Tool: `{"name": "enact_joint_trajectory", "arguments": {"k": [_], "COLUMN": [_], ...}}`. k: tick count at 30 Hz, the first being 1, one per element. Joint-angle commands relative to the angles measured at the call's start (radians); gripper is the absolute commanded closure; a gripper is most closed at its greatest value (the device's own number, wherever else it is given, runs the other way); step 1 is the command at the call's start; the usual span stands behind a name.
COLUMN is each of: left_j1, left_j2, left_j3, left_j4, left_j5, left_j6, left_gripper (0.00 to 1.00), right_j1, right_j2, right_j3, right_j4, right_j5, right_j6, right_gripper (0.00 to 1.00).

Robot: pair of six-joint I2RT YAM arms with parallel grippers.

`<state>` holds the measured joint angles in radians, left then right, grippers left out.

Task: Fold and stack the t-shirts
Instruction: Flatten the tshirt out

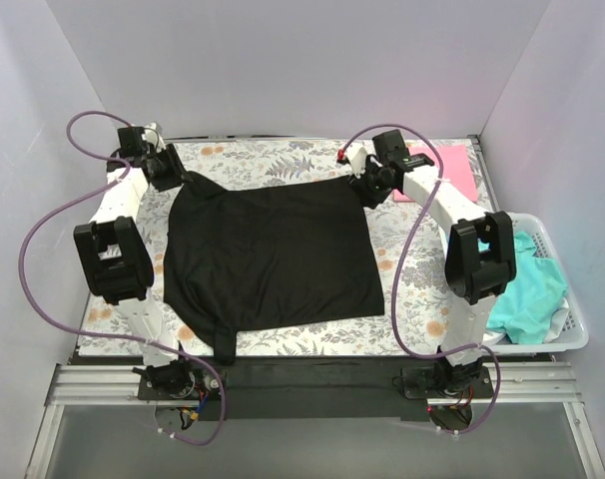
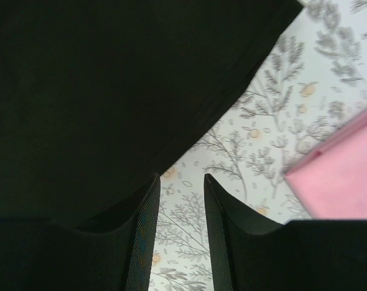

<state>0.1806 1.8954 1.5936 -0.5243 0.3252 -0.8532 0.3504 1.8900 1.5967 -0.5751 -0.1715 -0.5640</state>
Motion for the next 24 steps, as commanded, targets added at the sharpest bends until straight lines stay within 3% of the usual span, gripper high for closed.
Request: {"name": "enact_joint_trajectory", "arguments": {"k": [1, 7, 13, 24], "left_j1": [-0.026, -0.036, -0.041, -0.066], "left_j2": [0.089, 0.223, 0.336, 0.409], "left_j3": [0.065, 0.16, 0.264, 0.309], "left_j4": [-0.069, -0.063, -0.063, -0.059], "left_j5": [0.011, -0.06, -0.018, -0.011], "left_j6": [-0.023, -0.084, -0.115, -0.135], "left_gripper": [0.6, 0.58, 0.57, 0.57], "right_j1": [0.019, 0.025, 0.025, 0.025], "right_j2": [0.037, 0.054, 0.064, 0.104], "right_j3": [0.036, -0.033, -0.063, -0.04], "right_j4": [-0.051, -0.049, -0.048, -0.048], "right_j5": [-0.046, -0.06, -0.046, -0.034], "right_j6": [0.056, 0.073, 0.076, 0.078], "right_gripper": [0.59, 0.64, 0.65, 0.65]}}
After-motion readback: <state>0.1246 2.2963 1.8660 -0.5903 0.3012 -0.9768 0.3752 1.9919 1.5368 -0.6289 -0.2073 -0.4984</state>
